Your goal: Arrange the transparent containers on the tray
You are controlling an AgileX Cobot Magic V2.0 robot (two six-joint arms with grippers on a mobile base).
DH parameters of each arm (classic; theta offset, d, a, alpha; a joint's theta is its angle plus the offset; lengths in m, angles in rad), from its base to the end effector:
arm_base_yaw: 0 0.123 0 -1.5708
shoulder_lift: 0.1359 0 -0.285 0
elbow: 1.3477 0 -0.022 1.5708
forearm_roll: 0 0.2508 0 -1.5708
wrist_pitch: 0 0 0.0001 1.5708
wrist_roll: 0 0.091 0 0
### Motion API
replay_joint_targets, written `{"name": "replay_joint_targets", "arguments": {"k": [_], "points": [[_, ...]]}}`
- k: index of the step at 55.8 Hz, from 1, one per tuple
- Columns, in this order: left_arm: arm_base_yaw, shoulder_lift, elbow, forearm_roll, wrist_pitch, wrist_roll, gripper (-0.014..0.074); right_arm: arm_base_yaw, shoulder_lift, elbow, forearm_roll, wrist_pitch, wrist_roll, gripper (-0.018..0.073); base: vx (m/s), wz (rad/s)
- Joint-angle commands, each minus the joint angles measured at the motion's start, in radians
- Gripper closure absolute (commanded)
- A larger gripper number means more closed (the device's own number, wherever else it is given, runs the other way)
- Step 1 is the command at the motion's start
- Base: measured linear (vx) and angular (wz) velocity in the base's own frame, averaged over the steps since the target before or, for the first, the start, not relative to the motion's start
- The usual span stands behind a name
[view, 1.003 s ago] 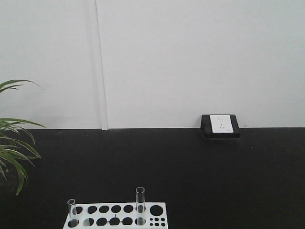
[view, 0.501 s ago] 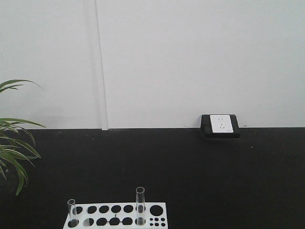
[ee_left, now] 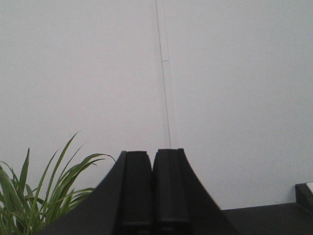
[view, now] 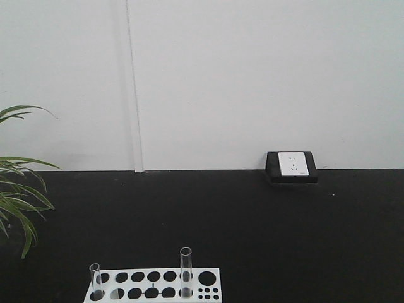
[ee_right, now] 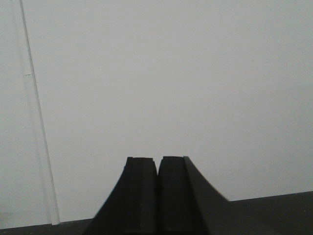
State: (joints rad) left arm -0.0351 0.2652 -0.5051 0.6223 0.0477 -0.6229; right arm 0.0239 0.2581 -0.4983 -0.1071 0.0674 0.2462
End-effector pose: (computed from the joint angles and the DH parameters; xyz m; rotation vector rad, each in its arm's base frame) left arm 0.0553 0.0006 0.3615 -0.0021 1.2826 -0.0133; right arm 0.0552 0.0007 0.3572 0.0818 1.3091 0.1344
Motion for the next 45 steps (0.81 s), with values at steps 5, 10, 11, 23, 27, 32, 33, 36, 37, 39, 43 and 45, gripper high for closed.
{"name": "replay_joint_targets", "arguments": {"k": [5, 10, 11, 23, 27, 32, 33, 36, 37, 39, 43, 45], "points": [[-0.005, 0.245, -0.162, 0.006, -0.035, -0.001, 0.0603, -0.002, 0.198, -0.116, -0.001, -0.117, -0.017, 0.0571, 0.0, 0.0], [-0.005, 0.32, -0.171, 0.005, -0.048, -0.001, 0.0603, -0.002, 0.26, -0.117, -0.001, -0.134, -0.017, 0.0571, 0.0, 0.0], [-0.005, 0.33, -0.171, 0.005, -0.054, -0.001, 0.0603, -0.002, 0.269, -0.117, -0.001, -0.134, -0.017, 0.0571, 0.0, 0.0], [-0.006, 0.42, -0.171, 0.006, -0.124, -0.001, 0.0566, -0.002, 0.366, -0.117, 0.019, -0.16, -0.013, 0.0564, 0.0, 0.0], [-0.006, 0.424, -0.171, 0.006, -0.144, -0.001, 0.0528, -0.002, 0.378, -0.117, 0.021, -0.157, -0.013, 0.0549, 0.0, 0.0], [-0.006, 0.424, -0.171, 0.006, -0.154, -0.001, 0.0453, -0.002, 0.381, -0.117, 0.021, -0.142, -0.013, 0.0505, 0.0, 0.0], [-0.006, 0.424, -0.171, 0.006, -0.154, -0.001, 0.0438, -0.002, 0.381, -0.117, 0.021, -0.14, -0.014, 0.0489, 0.0, 0.0], [-0.006, 0.424, -0.171, 0.006, -0.151, -0.001, 0.0381, -0.002, 0.381, -0.117, 0.021, -0.133, -0.014, 0.0439, 0.0, 0.0], [-0.006, 0.424, -0.171, 0.006, -0.147, -0.001, 0.0354, -0.002, 0.381, -0.117, 0.021, -0.131, -0.014, 0.0422, 0.0, 0.0], [-0.006, 0.424, -0.171, 0.006, -0.141, -0.001, 0.0317, -0.002, 0.381, -0.117, 0.021, -0.129, -0.014, 0.0374, 0.0, 0.0], [-0.006, 0.424, -0.171, 0.006, -0.122, -0.001, 0.0224, -0.002, 0.381, -0.117, 0.021, -0.12, -0.014, 0.0268, 0.0, 0.0], [-0.006, 0.424, -0.171, 0.004, -0.113, -0.002, 0.0188, -0.002, 0.381, -0.117, 0.021, -0.116, -0.014, 0.0203, 0.0, 0.0]]}}
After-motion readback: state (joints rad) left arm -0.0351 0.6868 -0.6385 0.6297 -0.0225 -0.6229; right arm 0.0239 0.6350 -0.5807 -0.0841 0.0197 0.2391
